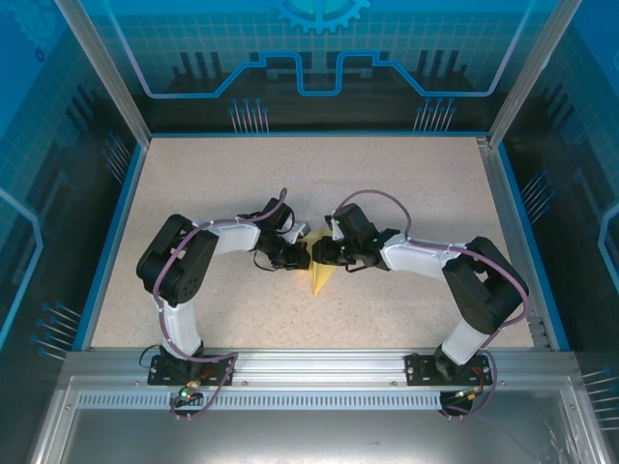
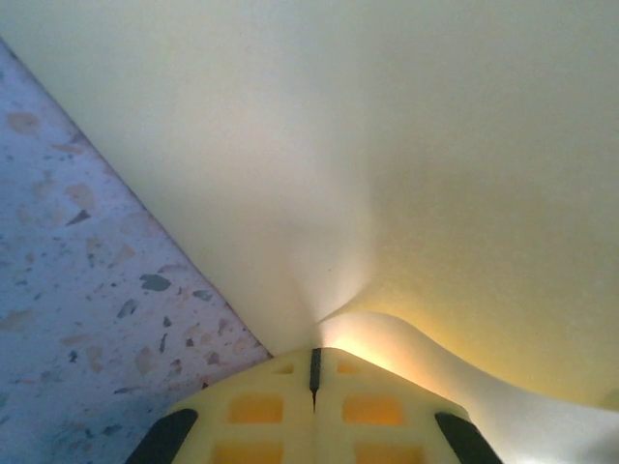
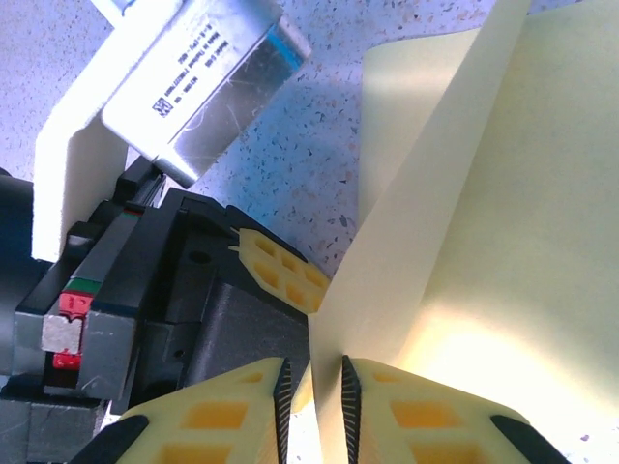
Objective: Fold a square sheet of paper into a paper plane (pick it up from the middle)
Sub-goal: Fourth fold the wing at the center of the table.
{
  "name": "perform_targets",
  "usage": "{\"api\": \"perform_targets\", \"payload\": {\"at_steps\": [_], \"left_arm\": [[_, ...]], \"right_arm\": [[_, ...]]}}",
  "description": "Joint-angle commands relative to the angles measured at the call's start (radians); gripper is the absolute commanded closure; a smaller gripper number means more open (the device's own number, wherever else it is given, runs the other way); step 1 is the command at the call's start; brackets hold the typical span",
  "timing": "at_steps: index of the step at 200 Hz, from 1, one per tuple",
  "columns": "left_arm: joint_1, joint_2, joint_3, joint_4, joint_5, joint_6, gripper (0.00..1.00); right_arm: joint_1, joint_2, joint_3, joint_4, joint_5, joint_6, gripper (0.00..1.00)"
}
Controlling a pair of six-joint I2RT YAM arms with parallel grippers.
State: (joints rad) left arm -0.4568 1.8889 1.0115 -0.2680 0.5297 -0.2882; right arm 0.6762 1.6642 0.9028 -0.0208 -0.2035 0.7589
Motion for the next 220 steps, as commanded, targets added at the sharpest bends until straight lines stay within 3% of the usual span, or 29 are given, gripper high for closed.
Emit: {"api": "perform_targets", "payload": {"at_steps": [1, 97, 156, 220], "left_arm": [[0.017, 0.027, -0.028, -0.065, -0.083, 0.014, 0.97], [0.017, 0.026, -0.028, -0.069, -0.08, 0.015, 0.97], [0.017, 0.027, -0.027, -0.07, -0.08, 0.017, 0.97], [0.017, 0.021, -0.025, -0.073, -0.078, 0.017, 0.97]], "right_arm": [[-0.011, -0.012, -0.008, 0.004, -0.021, -0.001, 0.78], [0.003, 0.008, 0.04, -0.103, 0.044, -0.04, 0.95], [0.015, 0.014, 0.068, -0.178, 0.123, -0.05, 0.98], [0.032, 0.067, 0.111, -0.179, 0.113, -0.048, 0.97]]}}
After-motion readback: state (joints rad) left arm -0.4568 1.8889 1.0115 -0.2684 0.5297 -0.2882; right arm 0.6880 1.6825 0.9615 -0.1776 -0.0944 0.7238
